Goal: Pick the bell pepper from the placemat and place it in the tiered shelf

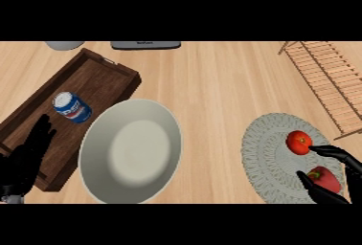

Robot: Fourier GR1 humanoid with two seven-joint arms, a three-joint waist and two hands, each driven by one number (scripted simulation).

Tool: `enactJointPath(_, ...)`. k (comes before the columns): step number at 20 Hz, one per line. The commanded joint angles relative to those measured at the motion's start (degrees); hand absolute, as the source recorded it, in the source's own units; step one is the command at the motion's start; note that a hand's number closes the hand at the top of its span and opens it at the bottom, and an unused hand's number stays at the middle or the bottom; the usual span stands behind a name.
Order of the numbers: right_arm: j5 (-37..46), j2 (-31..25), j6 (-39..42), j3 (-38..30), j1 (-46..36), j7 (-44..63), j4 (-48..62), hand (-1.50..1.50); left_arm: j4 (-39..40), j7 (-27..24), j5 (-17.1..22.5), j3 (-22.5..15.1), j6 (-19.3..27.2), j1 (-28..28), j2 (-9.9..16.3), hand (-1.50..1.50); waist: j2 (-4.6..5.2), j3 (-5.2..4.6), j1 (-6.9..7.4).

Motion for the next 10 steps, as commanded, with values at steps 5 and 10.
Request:
enactJointPath(5, 9.27, -2.27, -6.92, -1.57, 17.55, -2.38, -12.58, -1.5, 1.96, -0.32, -1.28, 0.37, -1.89, 0.04, -0.28, 0.0, -0.04, -0.01, 0.35)
enactJointPath(10, 20.0, -6.65, -13.72, -5.22, 24.89, 4.92, -17.4, -1.5, 0.95, 1.77, -0.82, 1.36, -1.08, -1.11, 0.04, 0.0, 0.0, -0.08, 0.15)
